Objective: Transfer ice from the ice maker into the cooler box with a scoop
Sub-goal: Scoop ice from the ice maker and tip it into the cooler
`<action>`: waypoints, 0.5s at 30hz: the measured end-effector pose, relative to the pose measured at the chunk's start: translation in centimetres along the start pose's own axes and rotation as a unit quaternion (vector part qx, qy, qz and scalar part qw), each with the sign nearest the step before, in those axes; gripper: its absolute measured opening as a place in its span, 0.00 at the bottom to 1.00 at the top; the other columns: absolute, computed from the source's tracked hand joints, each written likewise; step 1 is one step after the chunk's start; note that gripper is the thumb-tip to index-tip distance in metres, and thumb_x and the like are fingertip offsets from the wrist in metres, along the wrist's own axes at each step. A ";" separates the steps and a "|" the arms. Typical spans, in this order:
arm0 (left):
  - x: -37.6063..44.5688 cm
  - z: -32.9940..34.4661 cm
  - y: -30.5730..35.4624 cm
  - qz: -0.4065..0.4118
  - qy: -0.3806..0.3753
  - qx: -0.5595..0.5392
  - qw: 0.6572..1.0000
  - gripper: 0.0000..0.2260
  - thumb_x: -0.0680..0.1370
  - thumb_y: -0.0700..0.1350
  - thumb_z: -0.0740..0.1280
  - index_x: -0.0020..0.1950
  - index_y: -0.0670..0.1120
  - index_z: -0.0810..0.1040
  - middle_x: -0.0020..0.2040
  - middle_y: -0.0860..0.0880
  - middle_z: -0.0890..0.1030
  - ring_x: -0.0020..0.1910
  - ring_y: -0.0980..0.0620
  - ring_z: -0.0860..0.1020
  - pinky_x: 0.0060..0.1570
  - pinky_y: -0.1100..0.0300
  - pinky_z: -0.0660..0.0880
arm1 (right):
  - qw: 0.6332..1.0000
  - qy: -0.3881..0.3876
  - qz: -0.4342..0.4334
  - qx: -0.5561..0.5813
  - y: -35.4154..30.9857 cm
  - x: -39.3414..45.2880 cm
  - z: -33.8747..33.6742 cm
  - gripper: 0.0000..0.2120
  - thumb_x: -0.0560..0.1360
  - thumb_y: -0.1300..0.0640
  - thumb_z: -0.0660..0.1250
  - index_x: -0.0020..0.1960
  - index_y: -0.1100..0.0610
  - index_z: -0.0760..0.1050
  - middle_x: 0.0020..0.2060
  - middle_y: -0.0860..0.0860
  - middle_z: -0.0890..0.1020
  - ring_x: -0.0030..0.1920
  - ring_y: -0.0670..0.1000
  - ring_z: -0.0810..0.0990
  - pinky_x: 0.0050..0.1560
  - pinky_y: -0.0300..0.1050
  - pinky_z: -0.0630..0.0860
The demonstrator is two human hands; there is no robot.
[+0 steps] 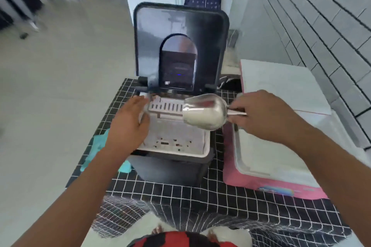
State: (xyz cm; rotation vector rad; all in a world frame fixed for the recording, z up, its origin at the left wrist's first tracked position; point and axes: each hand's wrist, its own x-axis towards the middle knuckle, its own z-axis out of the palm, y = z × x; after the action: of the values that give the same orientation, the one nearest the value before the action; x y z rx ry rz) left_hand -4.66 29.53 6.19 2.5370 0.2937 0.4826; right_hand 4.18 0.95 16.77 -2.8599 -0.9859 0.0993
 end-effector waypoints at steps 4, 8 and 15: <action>-0.6 0.1 -3.4 -0.057 -0.024 -0.012 0.998 0.23 0.79 0.38 0.62 0.74 0.48 0.68 0.77 0.55 0.63 0.73 0.48 0.65 0.68 0.53 0.66 | 0.969 -0.038 -0.110 -0.218 -6.3 3.8 0.8 0.06 0.68 0.62 0.61 0.35 0.53 0.71 0.30 0.48 0.71 0.31 0.51 0.72 0.27 0.40 0.61; -0.4 0.9 -3.9 -0.062 -0.012 -0.048 0.997 0.24 0.79 0.37 0.61 0.75 0.49 0.67 0.77 0.59 0.60 0.73 0.55 0.64 0.66 0.63 0.64 | 0.926 -0.076 -0.180 -0.322 -11.3 6.1 2.9 0.11 0.67 0.67 0.63 0.32 0.54 0.67 0.27 0.48 0.65 0.29 0.51 0.67 0.29 0.42 0.62; -0.6 1.1 -4.8 -0.046 -0.015 -0.108 0.993 0.24 0.80 0.37 0.61 0.75 0.49 0.66 0.77 0.61 0.58 0.66 0.69 0.62 0.55 0.84 0.54 | 0.910 -0.207 -0.046 -0.357 -14.5 9.0 7.0 0.10 0.71 0.66 0.62 0.33 0.57 0.68 0.31 0.51 0.70 0.34 0.52 0.73 0.31 0.43 0.67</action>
State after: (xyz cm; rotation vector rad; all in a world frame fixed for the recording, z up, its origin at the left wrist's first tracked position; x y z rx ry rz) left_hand -5.26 32.87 2.50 2.3075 0.3271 0.4155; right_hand 1.72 18.45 11.50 -3.5289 -1.4937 0.4369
